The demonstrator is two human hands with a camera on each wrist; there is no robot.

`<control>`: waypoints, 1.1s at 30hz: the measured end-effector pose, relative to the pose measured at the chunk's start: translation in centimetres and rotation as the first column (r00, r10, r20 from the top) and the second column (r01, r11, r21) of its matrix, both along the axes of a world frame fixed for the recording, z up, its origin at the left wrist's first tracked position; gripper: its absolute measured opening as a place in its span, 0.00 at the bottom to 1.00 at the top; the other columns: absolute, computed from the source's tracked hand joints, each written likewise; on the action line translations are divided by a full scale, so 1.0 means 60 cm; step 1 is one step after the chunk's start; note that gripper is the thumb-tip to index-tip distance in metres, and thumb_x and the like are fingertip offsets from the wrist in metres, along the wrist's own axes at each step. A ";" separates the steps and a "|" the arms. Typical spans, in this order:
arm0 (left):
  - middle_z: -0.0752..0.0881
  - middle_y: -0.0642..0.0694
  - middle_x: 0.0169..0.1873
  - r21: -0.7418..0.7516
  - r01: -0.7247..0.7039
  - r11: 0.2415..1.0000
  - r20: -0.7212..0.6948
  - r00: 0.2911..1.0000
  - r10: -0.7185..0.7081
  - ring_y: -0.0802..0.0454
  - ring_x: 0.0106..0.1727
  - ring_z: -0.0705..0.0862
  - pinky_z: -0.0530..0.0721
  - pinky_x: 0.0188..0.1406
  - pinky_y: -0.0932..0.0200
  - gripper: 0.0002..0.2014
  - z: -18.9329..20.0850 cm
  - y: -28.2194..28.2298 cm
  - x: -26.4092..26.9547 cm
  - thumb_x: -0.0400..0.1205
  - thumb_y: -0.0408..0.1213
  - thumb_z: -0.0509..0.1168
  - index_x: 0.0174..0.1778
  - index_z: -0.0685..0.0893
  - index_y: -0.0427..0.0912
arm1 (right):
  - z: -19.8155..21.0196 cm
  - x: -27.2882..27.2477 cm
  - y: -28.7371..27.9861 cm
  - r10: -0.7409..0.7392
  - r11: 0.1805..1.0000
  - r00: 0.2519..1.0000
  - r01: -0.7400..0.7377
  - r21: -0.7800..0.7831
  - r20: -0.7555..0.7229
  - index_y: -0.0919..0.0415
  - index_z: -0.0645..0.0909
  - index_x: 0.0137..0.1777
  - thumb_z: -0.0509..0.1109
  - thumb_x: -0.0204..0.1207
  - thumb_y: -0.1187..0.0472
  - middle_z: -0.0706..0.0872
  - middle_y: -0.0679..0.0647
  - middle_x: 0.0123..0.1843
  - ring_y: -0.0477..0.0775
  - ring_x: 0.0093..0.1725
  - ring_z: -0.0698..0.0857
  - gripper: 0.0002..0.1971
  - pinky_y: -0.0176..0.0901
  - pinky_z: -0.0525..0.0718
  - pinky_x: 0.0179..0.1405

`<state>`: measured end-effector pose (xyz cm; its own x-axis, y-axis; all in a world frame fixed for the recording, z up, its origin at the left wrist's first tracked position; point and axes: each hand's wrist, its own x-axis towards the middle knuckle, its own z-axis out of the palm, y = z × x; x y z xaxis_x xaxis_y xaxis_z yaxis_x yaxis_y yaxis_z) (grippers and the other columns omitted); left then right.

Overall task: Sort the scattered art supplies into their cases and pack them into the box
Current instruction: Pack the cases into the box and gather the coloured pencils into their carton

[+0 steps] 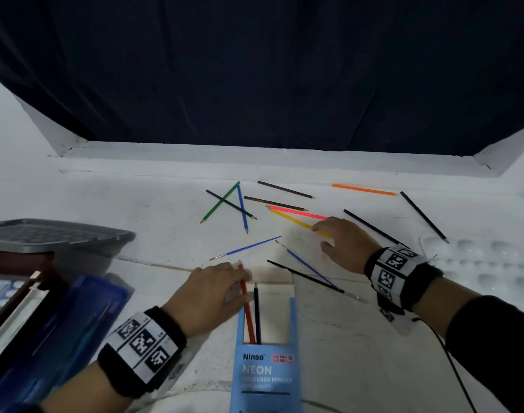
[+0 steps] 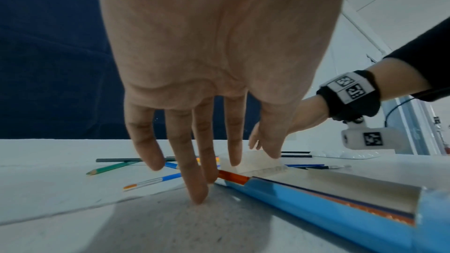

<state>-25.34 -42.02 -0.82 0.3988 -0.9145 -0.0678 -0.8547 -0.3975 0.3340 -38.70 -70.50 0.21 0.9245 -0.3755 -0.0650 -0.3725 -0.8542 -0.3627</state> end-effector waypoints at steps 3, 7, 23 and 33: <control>0.81 0.61 0.54 0.096 -0.018 0.995 0.067 0.998 0.011 0.57 0.56 0.83 0.80 0.59 0.52 0.24 -0.001 -0.012 -0.013 0.80 0.67 0.58 0.68 0.79 0.62 | -0.004 0.026 -0.004 0.062 0.996 0.988 -0.069 -0.048 -0.144 0.55 0.60 0.85 0.57 0.87 0.60 0.60 0.54 0.86 0.55 0.84 0.60 0.26 0.45 0.59 0.80; 0.82 0.58 0.62 0.171 -0.007 0.985 0.129 0.992 -0.016 0.54 0.63 0.82 0.77 0.62 0.51 0.27 0.004 -0.021 -0.027 0.78 0.65 0.64 0.71 0.79 0.59 | -0.017 0.048 -0.007 0.101 0.989 0.954 -0.126 -0.072 -0.281 0.58 0.59 0.84 0.53 0.88 0.60 0.55 0.55 0.87 0.59 0.85 0.56 0.25 0.51 0.61 0.81; 0.86 0.68 0.41 0.003 -0.135 0.991 -0.276 0.952 0.130 0.65 0.40 0.87 0.86 0.45 0.61 0.19 0.048 -0.026 0.036 0.74 0.67 0.65 0.46 0.89 0.57 | -0.011 0.018 0.025 -0.090 0.995 0.996 0.090 -0.032 -0.009 0.58 0.74 0.38 0.61 0.72 0.74 0.81 0.56 0.34 0.59 0.34 0.81 0.10 0.49 0.82 0.33; 0.86 0.47 0.53 0.159 -0.359 0.920 0.117 0.932 0.344 0.41 0.53 0.83 0.82 0.58 0.49 0.06 0.017 -0.104 0.252 0.81 0.49 0.58 0.47 0.77 0.52 | 0.051 -0.030 0.121 -0.215 0.830 0.961 0.087 0.551 0.173 0.56 0.75 0.60 0.70 0.78 0.68 0.85 0.53 0.43 0.53 0.33 0.89 0.14 0.42 0.88 0.34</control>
